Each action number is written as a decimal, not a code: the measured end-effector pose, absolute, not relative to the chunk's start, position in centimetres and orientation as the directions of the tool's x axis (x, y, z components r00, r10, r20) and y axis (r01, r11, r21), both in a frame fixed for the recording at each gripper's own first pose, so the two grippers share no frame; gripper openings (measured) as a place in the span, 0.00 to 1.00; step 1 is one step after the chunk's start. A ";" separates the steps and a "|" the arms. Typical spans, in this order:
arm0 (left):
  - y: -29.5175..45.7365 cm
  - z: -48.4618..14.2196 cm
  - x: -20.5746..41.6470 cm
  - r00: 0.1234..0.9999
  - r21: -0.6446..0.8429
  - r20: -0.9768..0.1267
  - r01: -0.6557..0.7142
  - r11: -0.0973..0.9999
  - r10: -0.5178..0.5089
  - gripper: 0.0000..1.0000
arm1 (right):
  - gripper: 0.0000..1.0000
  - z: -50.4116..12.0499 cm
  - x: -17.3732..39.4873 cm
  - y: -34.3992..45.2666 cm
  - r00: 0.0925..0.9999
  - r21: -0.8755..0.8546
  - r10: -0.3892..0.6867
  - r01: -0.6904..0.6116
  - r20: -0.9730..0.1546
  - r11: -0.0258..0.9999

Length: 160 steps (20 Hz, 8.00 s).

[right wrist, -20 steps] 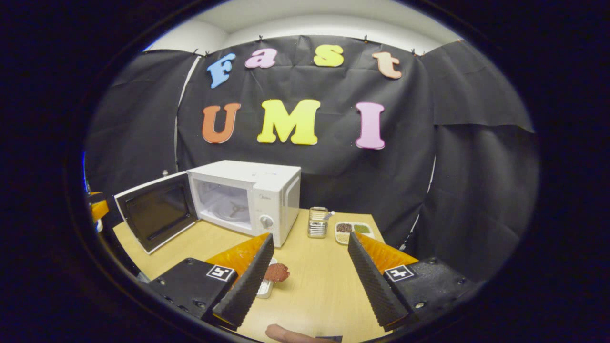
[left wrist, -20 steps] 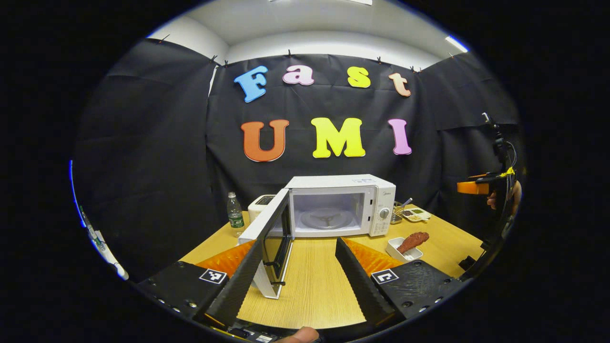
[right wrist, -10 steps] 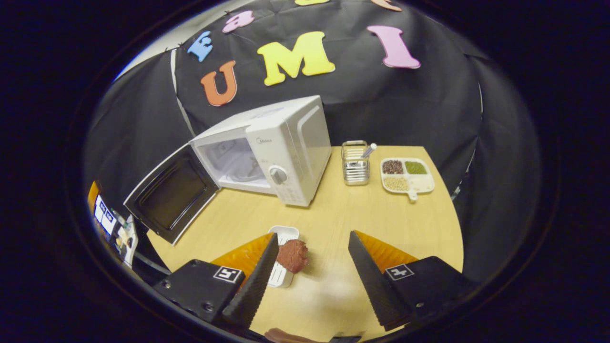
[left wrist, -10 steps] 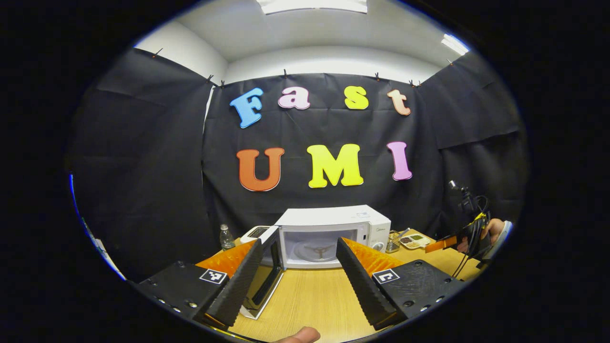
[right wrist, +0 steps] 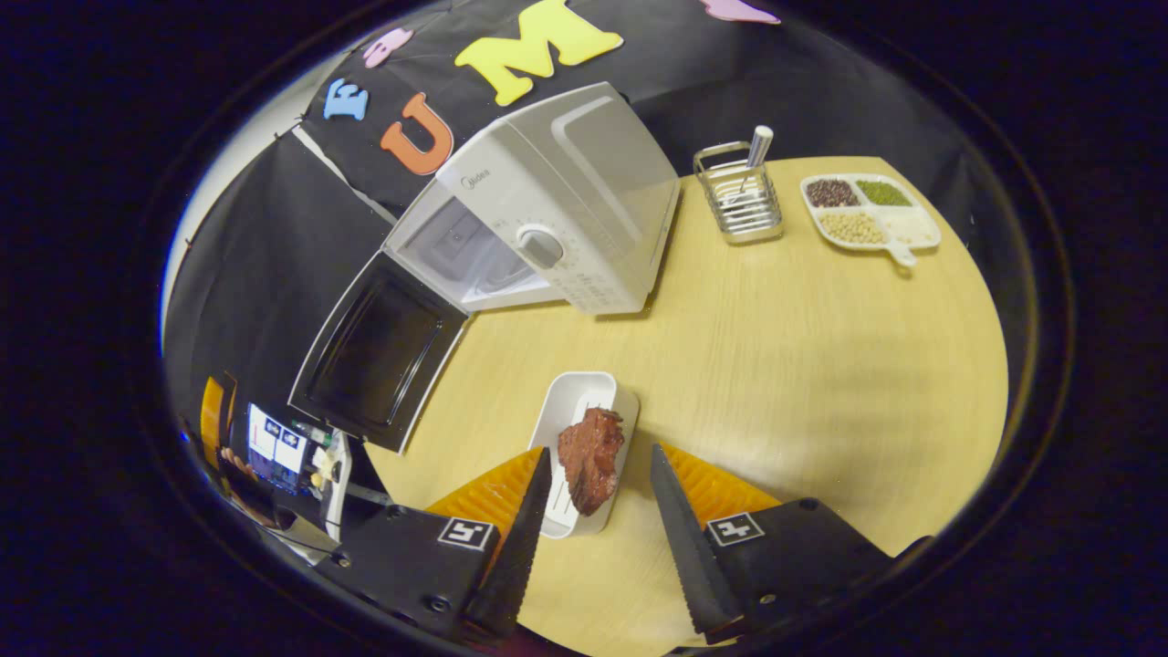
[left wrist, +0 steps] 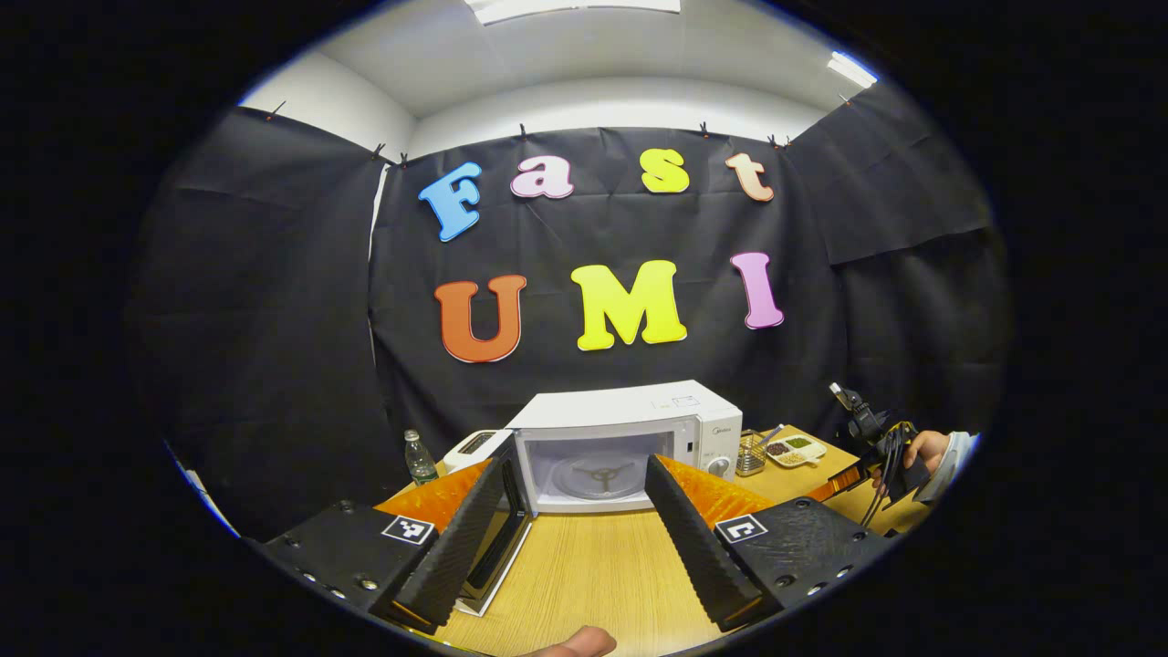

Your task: Open the microwave oven with the left hand, put the food in, and close the microwave oven.

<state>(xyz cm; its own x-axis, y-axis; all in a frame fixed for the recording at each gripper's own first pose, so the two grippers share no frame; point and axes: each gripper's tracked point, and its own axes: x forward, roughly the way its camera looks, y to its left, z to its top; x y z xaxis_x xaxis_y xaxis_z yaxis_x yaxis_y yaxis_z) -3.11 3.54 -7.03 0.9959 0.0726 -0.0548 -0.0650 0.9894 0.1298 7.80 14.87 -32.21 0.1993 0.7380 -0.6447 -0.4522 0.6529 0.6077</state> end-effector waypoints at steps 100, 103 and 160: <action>14.6 -7.6 -11.9 0.999 -0.037 -0.043 -0.002 0.999 0.000 0.93 | 0.99 -15.1 -2.2 29.8 0.899 0.179 0.420 -0.396 -0.123 0.901; 15.4 -7.2 -11.9 1.000 -0.012 -0.025 -0.007 1.000 0.007 0.82 | 0.99 -12.2 -7.1 24.4 0.910 0.152 0.409 -0.396 -0.064 0.906; 5.6 -25.1 5.4 0.964 -0.127 -0.171 0.185 0.975 -0.205 0.00 | 0.99 -9.0 -15.0 10.5 0.917 0.108 0.398 -0.396 -0.003 0.912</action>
